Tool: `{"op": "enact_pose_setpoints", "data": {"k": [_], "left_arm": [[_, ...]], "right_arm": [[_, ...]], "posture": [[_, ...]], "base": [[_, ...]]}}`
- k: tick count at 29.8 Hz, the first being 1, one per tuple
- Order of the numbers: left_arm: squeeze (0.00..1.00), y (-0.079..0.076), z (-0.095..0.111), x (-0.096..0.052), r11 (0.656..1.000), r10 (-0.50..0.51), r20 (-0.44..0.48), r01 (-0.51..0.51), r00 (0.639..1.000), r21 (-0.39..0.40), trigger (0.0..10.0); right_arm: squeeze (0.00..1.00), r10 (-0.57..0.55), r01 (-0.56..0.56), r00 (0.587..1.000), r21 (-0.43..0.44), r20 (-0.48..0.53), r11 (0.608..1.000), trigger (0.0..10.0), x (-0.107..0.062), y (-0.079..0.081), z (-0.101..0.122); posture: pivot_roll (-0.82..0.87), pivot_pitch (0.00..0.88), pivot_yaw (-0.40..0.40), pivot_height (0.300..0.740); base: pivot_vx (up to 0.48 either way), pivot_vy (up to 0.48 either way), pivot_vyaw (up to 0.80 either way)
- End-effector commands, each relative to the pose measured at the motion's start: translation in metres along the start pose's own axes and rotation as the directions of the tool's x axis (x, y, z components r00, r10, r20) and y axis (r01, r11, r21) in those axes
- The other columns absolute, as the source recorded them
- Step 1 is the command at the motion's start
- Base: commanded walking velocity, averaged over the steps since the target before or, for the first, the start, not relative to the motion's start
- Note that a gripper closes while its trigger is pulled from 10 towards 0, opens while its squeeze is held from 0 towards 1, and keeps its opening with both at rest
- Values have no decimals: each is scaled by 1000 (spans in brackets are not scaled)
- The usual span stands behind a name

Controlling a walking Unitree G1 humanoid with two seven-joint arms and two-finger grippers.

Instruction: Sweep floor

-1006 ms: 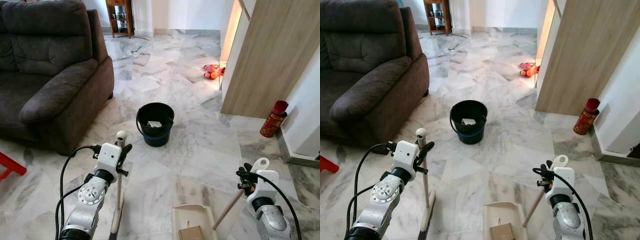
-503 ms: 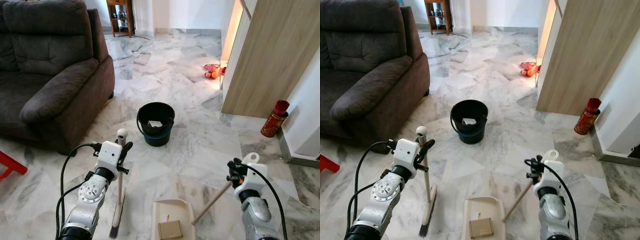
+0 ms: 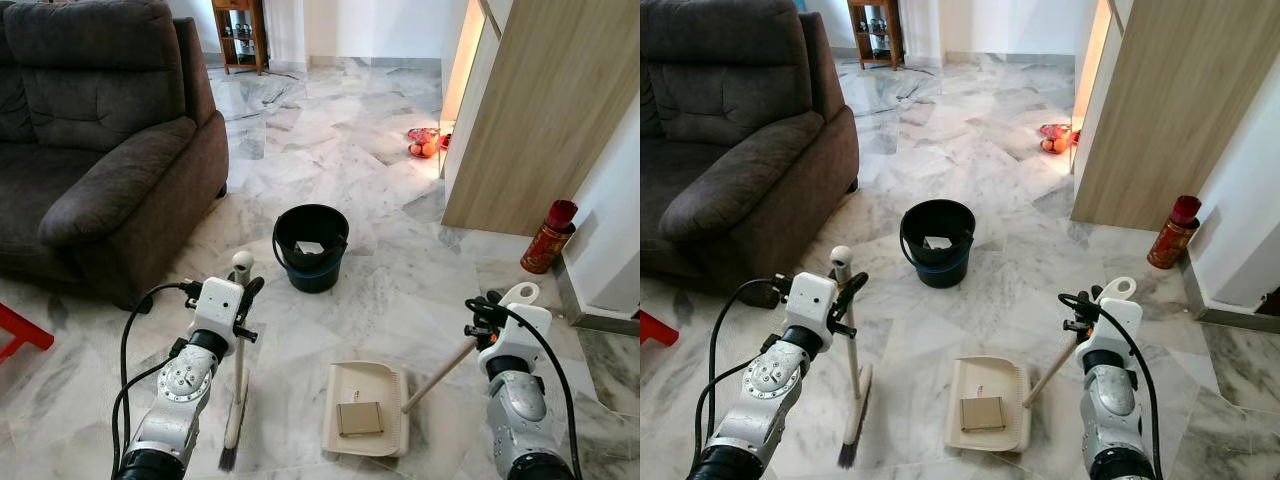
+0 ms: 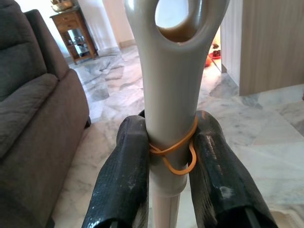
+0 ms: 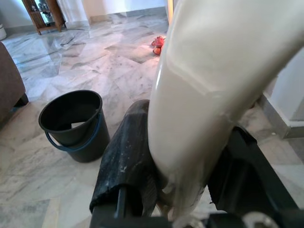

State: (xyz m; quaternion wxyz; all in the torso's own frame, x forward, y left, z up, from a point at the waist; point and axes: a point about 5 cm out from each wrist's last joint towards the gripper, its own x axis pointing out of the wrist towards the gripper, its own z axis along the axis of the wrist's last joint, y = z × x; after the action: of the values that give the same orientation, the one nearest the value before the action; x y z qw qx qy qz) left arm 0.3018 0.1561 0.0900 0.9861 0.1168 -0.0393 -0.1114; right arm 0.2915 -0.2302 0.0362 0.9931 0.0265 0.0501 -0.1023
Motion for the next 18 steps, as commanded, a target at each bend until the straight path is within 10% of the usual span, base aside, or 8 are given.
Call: {"op": "enact_pose_setpoints", "data": {"k": [1, 18], "left_arm": [[0, 7, 16, 5, 999, 20, 73, -23, 997, 42, 10000], [0, 10, 12, 2, 998, 39, 54, -41, 998, 40, 10000]], "right_arm": [[0, 13, -13, 997, 6, 77, 1000, 10000, 10, 7, 19], [0, 51, -52, 995, 9, 81, 999, 10000, 9, 13, 21]], "posture": [[109, 0, 34, 740], [115, 0, 31, 740]], "base": [[289, 0, 0], [287, 0, 94]]}}
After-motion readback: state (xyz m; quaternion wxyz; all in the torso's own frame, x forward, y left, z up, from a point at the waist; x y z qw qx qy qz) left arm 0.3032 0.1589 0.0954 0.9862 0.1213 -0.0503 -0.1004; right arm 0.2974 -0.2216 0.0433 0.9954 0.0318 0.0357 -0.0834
